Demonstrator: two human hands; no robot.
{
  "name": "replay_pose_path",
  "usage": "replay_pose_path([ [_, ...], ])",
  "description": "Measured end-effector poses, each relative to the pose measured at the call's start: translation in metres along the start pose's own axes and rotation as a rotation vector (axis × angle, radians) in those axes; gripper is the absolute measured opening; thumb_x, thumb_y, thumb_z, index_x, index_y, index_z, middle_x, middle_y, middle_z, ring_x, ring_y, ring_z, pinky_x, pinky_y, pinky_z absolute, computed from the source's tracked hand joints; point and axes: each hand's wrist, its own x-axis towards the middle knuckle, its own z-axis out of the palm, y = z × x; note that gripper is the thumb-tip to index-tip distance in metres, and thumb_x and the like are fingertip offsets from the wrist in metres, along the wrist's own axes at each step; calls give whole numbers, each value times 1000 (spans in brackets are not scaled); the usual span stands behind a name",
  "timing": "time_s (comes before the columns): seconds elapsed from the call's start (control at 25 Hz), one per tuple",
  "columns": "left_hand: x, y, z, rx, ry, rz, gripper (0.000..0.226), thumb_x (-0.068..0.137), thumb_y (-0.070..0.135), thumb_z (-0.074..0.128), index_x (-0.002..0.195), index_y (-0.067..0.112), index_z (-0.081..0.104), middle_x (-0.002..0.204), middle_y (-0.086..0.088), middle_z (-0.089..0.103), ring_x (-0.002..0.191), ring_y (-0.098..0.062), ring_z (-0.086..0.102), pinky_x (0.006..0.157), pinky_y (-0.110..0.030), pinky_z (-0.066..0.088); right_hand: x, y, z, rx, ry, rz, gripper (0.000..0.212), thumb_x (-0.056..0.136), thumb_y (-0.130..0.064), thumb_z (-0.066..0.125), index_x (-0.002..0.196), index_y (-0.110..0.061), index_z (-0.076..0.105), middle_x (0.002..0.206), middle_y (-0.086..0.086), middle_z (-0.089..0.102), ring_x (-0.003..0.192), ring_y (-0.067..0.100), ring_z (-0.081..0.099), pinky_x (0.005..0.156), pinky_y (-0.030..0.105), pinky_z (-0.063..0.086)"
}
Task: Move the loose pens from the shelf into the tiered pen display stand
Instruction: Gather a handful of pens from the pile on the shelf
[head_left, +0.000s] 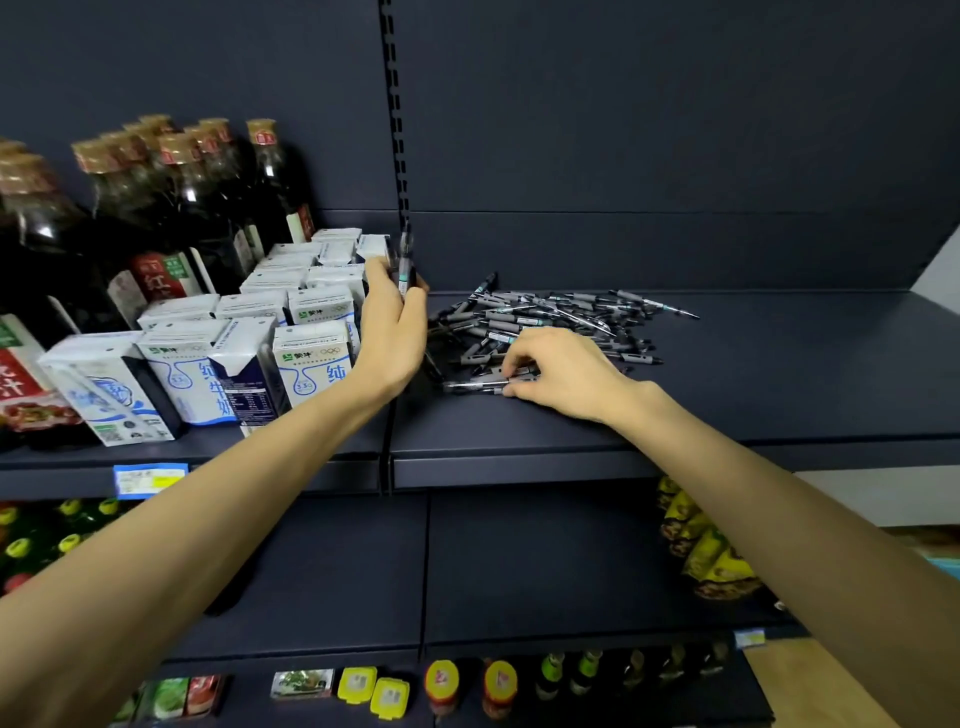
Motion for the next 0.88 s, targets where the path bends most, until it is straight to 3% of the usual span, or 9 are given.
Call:
replay_pose_path([
  [0.28, -3, -1, 10, -29, -4, -45, 38, 81, 18, 39, 116, 2, 43, 83, 5, 51, 72, -15, 44, 72, -36, 39, -20, 18, -10, 129, 136, 211, 11, 86, -38, 77, 92, -29, 76, 89, -14, 72, 88, 7, 64, 78, 30, 51],
  [0.52, -6, -4, 21, -83, -28, 4, 19, 94, 12, 45, 112, 15, 41, 86, 11, 55, 71, -2, 50, 78, -35, 42, -51, 48, -12, 197, 163, 411, 11, 84, -38, 79, 82, -35, 69, 79, -15, 69, 81, 6, 65, 76, 30, 54],
  [0.68, -13, -6, 26, -95, 13, 43, 22, 99, 14, 46, 118, 26, 43, 87, 8, 58, 72, -12, 51, 77, -38, 50, -59, 51, -20, 143, 56, 456, 15, 86, -33, 73, 100, -31, 70, 80, -14, 68, 88, 12, 65, 74, 29, 47],
  [0.88, -20, -14, 29, -117, 39, 35, 28, 99, 16, 46, 125, 23, 49, 85, 9, 59, 72, -14, 53, 78, -43, 52, -56, 40, -28, 241, 81, 655, 57, 82, -39, 73, 134, -21, 57, 88, -5, 72, 97, 21, 67, 80, 36, 53],
])
